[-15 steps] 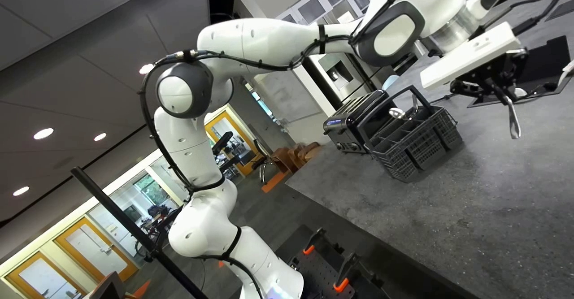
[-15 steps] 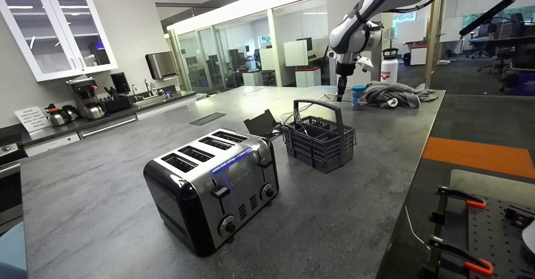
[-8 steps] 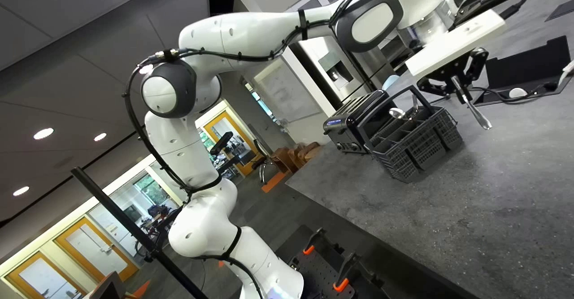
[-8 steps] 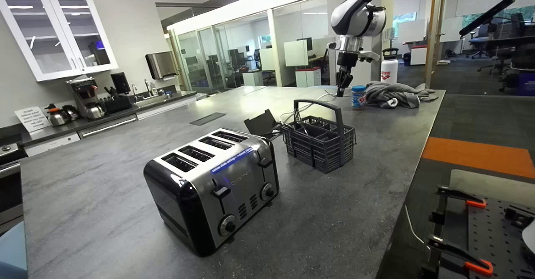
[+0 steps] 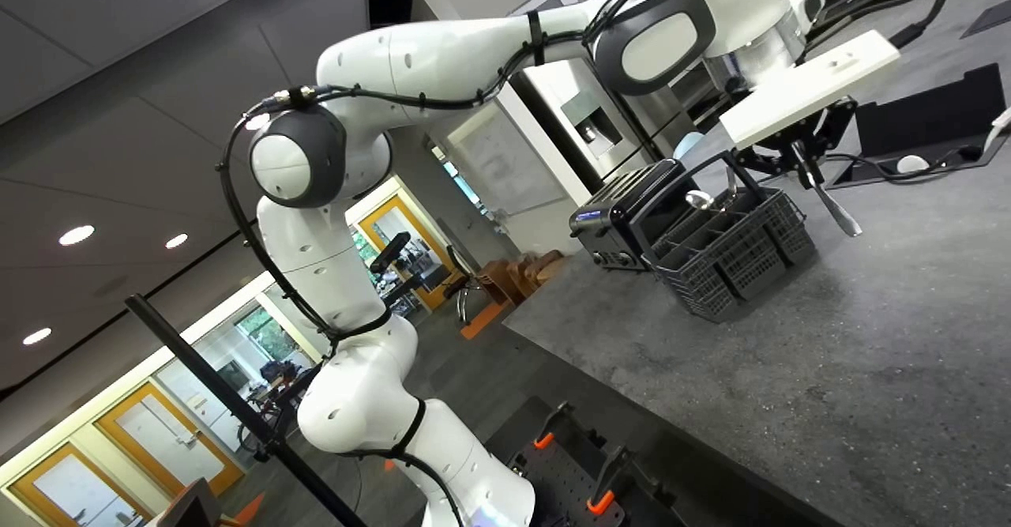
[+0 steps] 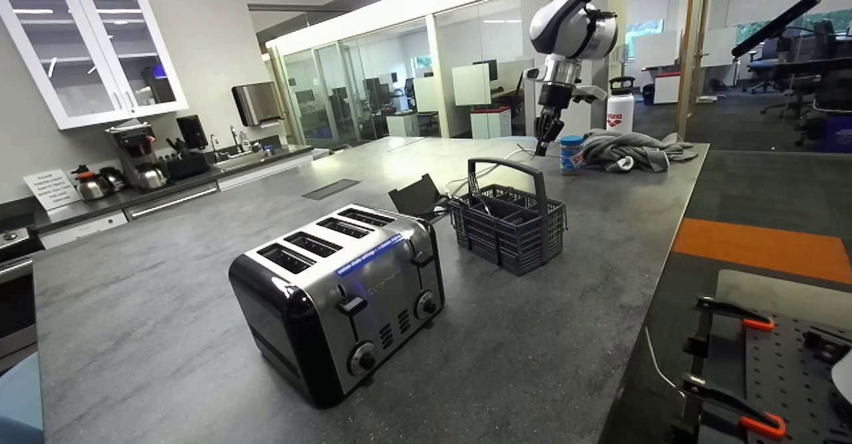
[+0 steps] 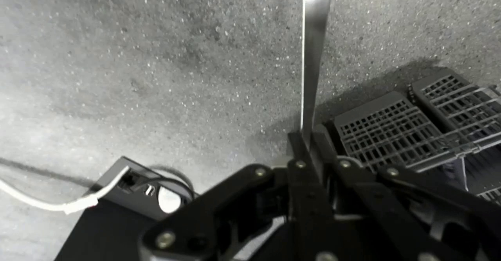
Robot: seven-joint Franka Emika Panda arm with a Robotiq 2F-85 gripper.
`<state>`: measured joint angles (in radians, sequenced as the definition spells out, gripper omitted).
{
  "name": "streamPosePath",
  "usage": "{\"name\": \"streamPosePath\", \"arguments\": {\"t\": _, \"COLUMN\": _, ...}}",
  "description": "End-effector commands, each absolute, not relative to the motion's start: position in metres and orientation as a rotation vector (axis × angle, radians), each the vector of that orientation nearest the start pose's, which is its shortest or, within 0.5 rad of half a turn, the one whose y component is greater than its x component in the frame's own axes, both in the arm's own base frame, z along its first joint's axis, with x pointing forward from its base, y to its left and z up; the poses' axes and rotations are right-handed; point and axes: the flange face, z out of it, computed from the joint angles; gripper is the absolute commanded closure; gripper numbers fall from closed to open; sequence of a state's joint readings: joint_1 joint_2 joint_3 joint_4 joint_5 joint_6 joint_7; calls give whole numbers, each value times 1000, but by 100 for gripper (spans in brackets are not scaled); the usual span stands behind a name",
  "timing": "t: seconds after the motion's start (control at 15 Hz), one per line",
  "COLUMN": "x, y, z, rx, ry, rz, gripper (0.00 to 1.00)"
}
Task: Put the fork in the grey rack
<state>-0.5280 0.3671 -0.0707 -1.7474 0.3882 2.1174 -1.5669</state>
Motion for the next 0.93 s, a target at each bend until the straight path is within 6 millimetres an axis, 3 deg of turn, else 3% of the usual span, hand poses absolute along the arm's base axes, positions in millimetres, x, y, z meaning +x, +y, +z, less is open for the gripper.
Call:
{"name": "streamPosePath", "arguments": {"t": 0.0, "x": 553, "y": -353, "z": 375, "rx": -2623, "ry": -1258, "rz": -638, "gripper": 98}}
{"name": "streamPosePath", "arguments": {"t": 0.53, "x": 540, "y": -352, "z": 392, "rx": -2205, "ry": -1525, "rz": -1056, "gripper": 98}}
{"name": "streamPosePath", "arguments": {"t": 0.87, "x": 533, "y": -333, "z": 396, "rx": -1871, "ry": -1595, "rz": -1224, "gripper": 98}}
